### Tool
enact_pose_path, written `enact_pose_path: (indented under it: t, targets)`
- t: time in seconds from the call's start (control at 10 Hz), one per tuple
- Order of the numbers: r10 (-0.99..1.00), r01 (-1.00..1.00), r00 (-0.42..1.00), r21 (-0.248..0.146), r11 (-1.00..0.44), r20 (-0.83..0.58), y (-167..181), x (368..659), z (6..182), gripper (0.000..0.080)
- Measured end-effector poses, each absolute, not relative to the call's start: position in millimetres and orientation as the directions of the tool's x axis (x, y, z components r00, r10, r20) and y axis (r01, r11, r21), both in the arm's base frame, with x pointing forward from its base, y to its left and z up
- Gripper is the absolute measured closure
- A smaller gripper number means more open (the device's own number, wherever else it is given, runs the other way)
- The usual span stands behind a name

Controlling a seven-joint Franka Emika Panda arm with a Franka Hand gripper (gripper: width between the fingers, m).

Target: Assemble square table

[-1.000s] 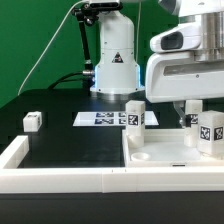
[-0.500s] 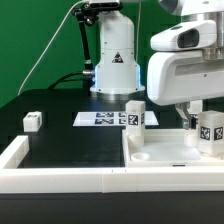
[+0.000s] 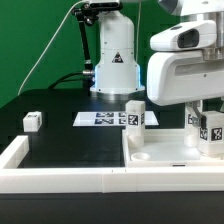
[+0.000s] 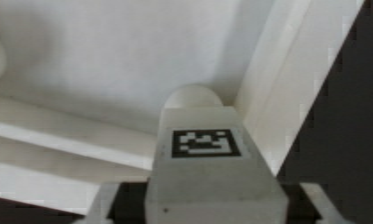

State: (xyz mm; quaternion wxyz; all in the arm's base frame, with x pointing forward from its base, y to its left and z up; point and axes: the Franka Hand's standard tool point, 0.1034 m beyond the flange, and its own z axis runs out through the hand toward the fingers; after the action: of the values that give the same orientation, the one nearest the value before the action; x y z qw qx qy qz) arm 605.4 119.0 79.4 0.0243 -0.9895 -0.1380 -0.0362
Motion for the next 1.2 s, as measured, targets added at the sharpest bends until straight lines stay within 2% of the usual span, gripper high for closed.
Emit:
enact_pose_path:
  t: [0.2,0.4,0.7,0.9,1.2]
  targets:
    - [0.259,0.262,0.963,-0.04,-0.964,0.078,119.2,605.4,79.4,0.0511]
    - [-0.01,-0.006,0.998,-0.062,-0.998,0.064,119.5,605.3,79.1,0.0509]
    - [-0.304,-0.3,0.952,-0.085,-0.95,0.04,119.2,605.3,78.7,0.0509]
    - [-0.537,-0.534,0.843,-0.093,-0.84,0.015,120.1,605.0,78.1,0.0509]
    - [-0.753,-0.751,0.657,-0.096,-0.653,-0.019,121.1,604.9,77.5,0.0509]
